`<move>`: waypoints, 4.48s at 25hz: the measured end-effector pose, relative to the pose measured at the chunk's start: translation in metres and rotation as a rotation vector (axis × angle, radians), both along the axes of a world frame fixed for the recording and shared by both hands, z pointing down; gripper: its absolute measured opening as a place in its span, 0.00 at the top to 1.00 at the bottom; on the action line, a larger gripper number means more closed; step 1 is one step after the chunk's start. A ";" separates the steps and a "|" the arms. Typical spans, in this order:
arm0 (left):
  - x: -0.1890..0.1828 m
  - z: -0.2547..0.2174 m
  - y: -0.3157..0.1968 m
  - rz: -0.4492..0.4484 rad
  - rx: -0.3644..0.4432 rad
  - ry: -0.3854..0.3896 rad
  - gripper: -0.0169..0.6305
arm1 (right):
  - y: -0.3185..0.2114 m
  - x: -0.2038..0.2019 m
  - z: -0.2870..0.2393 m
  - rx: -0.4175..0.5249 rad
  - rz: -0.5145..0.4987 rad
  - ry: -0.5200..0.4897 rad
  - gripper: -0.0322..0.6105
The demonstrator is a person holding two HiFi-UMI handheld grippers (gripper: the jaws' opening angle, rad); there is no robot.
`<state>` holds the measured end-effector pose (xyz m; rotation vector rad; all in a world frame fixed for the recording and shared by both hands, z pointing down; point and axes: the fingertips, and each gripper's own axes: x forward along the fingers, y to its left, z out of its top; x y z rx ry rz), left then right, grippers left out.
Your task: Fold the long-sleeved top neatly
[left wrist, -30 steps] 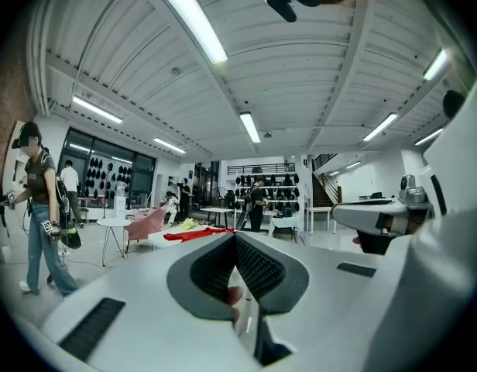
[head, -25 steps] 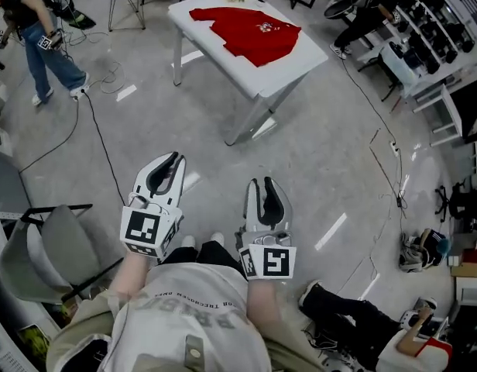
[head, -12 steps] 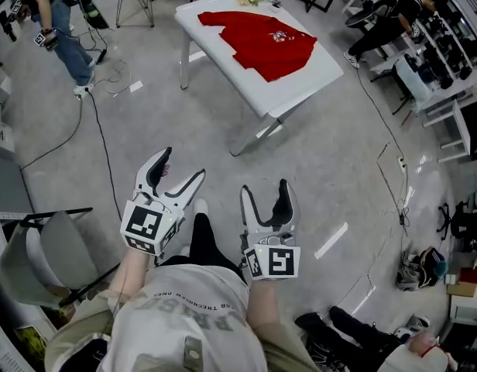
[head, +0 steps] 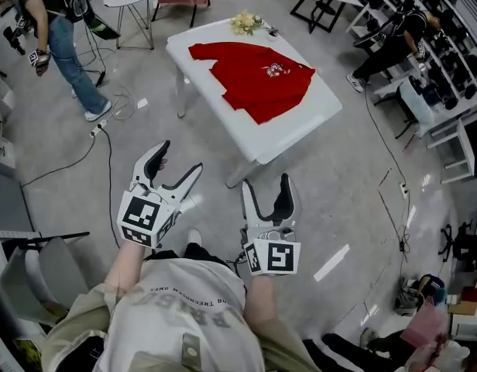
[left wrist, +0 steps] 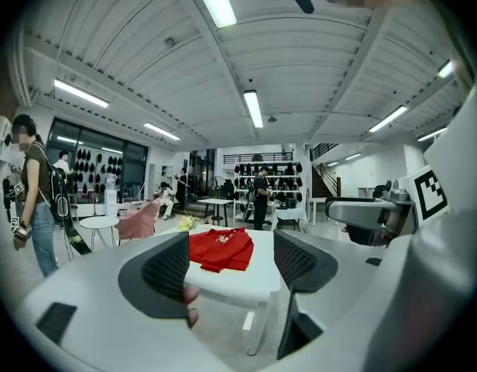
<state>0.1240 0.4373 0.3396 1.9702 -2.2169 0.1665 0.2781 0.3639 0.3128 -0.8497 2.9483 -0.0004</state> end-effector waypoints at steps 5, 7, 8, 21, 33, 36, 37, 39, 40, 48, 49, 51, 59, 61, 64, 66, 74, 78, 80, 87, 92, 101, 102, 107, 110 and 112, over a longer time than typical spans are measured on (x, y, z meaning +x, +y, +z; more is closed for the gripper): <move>-0.026 0.000 -0.032 -0.025 -0.015 0.002 0.46 | -0.037 -0.017 0.005 -0.021 0.006 0.010 0.42; -0.036 0.005 -0.041 -0.029 -0.033 0.008 0.46 | -0.048 -0.023 0.010 -0.036 0.011 0.017 0.42; -0.040 0.008 -0.046 -0.028 -0.042 0.010 0.46 | -0.054 -0.027 0.013 -0.043 0.013 0.022 0.42; -0.126 0.022 -0.140 0.101 -0.069 0.043 0.46 | -0.125 -0.110 0.031 -0.076 0.124 0.079 0.42; -0.217 0.044 -0.226 0.260 -0.114 0.070 0.47 | -0.197 -0.211 0.056 -0.089 0.242 0.144 0.42; -0.220 0.060 -0.235 0.302 -0.154 0.086 0.46 | -0.205 -0.222 0.065 -0.101 0.253 0.172 0.42; -0.219 0.066 -0.238 0.316 -0.169 0.093 0.46 | -0.208 -0.224 0.068 -0.104 0.257 0.183 0.42; -0.217 0.078 -0.247 0.342 -0.199 0.107 0.46 | -0.217 -0.227 0.075 -0.120 0.270 0.195 0.42; -0.215 0.084 -0.252 0.355 -0.215 0.114 0.46 | -0.221 -0.228 0.078 -0.128 0.274 0.203 0.42; -0.181 0.139 -0.293 0.460 -0.335 0.129 0.47 | -0.259 -0.222 0.108 -0.179 0.290 0.234 0.42; -0.176 0.146 -0.298 0.473 -0.354 0.129 0.47 | -0.266 -0.220 0.112 -0.184 0.293 0.233 0.42; -0.169 0.163 -0.310 0.498 -0.391 0.123 0.47 | -0.279 -0.219 0.119 -0.196 0.295 0.233 0.42; -0.151 0.243 -0.349 0.577 -0.614 0.118 0.47 | -0.331 -0.219 0.150 -0.230 0.281 0.253 0.42; -0.151 0.262 -0.351 0.588 -0.685 0.132 0.47 | -0.343 -0.221 0.155 -0.253 0.279 0.241 0.42; -0.149 0.280 -0.353 0.607 -0.767 0.142 0.57 | -0.364 -0.222 0.159 -0.266 0.272 0.236 0.42; -0.150 0.282 -0.358 0.632 -0.789 0.126 0.70 | -0.377 -0.223 0.161 -0.263 0.261 0.244 0.42; -0.164 0.195 -0.423 0.665 -0.602 0.095 0.91 | -0.413 -0.209 0.171 -0.307 0.295 0.237 0.42; -0.152 0.158 -0.479 0.725 -0.498 0.075 0.91 | -0.421 -0.193 0.170 -0.311 0.346 0.234 0.42; -0.139 0.133 -0.512 0.769 -0.435 0.054 0.91 | -0.422 -0.184 0.165 -0.308 0.382 0.228 0.42; -0.071 -0.021 -0.596 0.991 -0.126 -0.006 0.92 | -0.417 -0.167 0.155 -0.307 0.524 0.221 0.42; -0.107 0.078 -0.554 1.088 -0.547 0.035 0.91 | -0.413 -0.195 0.179 -0.351 0.563 0.240 0.42; -0.193 0.264 -0.498 1.000 -1.007 0.286 0.91 | -0.405 -0.271 0.270 -0.524 0.470 0.372 0.42; -0.196 0.265 -0.501 1.005 -1.013 0.295 0.91 | -0.405 -0.279 0.274 -0.534 0.460 0.382 0.42; -0.206 0.266 -0.505 1.077 -1.024 0.175 0.91 | -0.401 -0.311 0.294 -0.590 0.388 0.458 0.42; -0.216 0.268 -0.501 1.122 -1.007 0.036 0.83 | -0.399 -0.316 0.310 -0.639 0.357 0.526 0.42; -0.223 0.265 -0.502 1.145 -0.974 -0.048 0.67 | -0.399 -0.316 0.314 -0.664 0.345 0.541 0.42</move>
